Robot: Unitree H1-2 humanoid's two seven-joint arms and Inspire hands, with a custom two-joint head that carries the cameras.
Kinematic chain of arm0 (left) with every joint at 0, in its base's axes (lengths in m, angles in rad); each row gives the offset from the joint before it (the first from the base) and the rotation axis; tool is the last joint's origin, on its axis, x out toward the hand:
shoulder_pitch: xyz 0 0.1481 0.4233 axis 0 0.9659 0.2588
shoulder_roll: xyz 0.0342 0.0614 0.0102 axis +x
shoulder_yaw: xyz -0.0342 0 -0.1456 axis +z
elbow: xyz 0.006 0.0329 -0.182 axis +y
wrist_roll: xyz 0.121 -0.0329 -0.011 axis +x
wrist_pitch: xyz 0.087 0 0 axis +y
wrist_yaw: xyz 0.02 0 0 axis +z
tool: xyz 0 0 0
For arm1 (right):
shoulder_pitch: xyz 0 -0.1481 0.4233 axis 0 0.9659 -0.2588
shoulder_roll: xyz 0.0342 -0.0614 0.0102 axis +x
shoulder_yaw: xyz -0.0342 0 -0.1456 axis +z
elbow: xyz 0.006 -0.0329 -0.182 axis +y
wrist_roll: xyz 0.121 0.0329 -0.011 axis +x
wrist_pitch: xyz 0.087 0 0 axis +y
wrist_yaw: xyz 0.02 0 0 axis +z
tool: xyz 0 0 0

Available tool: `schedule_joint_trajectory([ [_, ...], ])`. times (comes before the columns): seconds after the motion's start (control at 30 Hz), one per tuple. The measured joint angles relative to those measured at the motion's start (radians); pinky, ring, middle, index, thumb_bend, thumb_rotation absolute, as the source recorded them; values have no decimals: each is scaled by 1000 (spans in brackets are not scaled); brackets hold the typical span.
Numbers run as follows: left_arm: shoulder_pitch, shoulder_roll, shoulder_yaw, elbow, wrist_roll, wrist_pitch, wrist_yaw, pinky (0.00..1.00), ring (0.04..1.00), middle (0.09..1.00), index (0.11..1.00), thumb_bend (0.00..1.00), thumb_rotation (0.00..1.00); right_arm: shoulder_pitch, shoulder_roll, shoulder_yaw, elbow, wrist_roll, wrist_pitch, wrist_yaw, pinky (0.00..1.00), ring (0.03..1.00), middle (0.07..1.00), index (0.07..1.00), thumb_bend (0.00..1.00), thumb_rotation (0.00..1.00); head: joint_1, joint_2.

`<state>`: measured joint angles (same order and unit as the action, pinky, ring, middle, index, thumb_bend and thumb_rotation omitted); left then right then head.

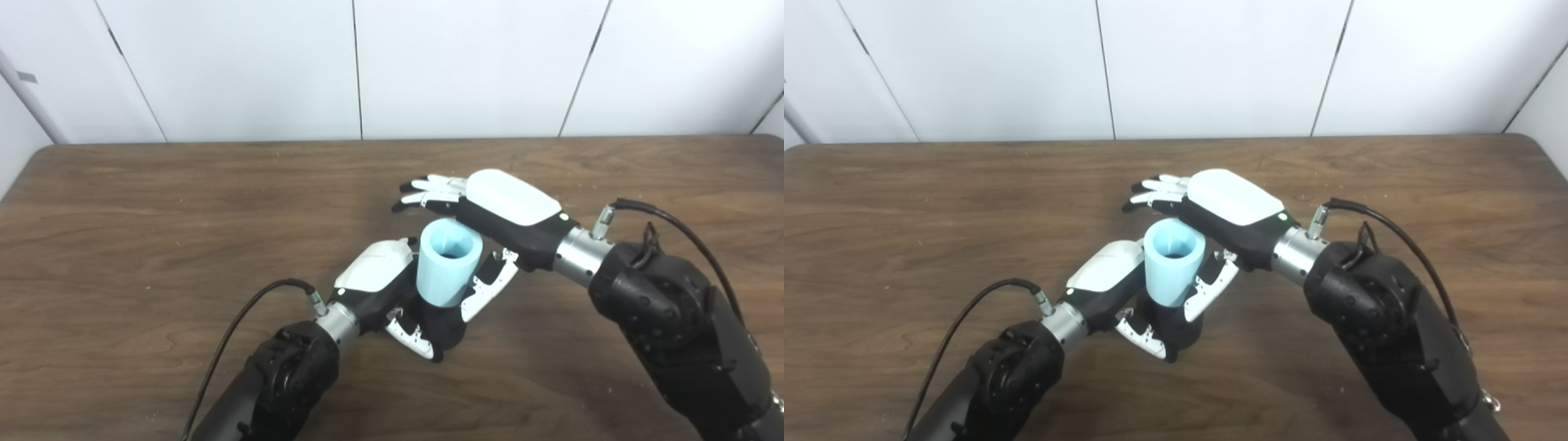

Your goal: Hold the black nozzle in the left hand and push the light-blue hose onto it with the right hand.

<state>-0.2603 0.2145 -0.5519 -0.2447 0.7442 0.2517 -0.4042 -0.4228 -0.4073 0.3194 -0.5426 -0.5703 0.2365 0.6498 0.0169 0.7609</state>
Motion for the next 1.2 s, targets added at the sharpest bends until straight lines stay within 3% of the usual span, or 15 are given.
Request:
schedule_joint_trajectory([
  [0.23, 0, 0, -4, 0, 4, 0, 1, 1000, 714, 506, 476, 520, 0, -11, 0, -69, -48, 62, 7, 6, 1000, 1000, 1000, 925, 932, 379, 3, 0],
  [0.5, -1, 0, -7, 0, 6, 0, 1, 1000, 714, 507, 475, 520, 0, -22, -1, -140, -110, 108, 10, 5, 970, 995, 982, 918, 894, 524, 3, -3],
  [0.63, -2, 0, -8, 0, 6, 0, 1, 1000, 714, 506, 476, 520, 0, -19, -2, -157, -140, 107, 11, 5, 967, 984, 973, 911, 861, 632, -1, -5],
  [0.8, -2, 0, -8, 0, 4, -1, 1, 1000, 714, 506, 476, 520, 0, 10, -12, -162, -220, 104, -11, 5, 975, 963, 951, 911, 706, 874, -2, -5],
  [0.9, -2, 1, -7, 1, 1, -3, 1, 1000, 716, 506, 476, 520, 0, 36, -41, -154, -228, 108, -27, 17, 993, 969, 951, 914, 662, 980, -3, -5],
  [1.03, -2, 2, -6, 1, -1, -8, 1, 1000, 720, 506, 476, 520, 0, 43, -90, -150, -246, 118, -32, 43, 1000, 996, 958, 925, 664, 1000, 0, -5],
  [1.2, -1, 3, -7, 1, -6, -9, 0, 1000, 759, 506, 476, 520, 0, 58, -105, -145, -258, 132, -13, 76, 1000, 1000, 975, 936, 689, 1000, -3, -5],
])
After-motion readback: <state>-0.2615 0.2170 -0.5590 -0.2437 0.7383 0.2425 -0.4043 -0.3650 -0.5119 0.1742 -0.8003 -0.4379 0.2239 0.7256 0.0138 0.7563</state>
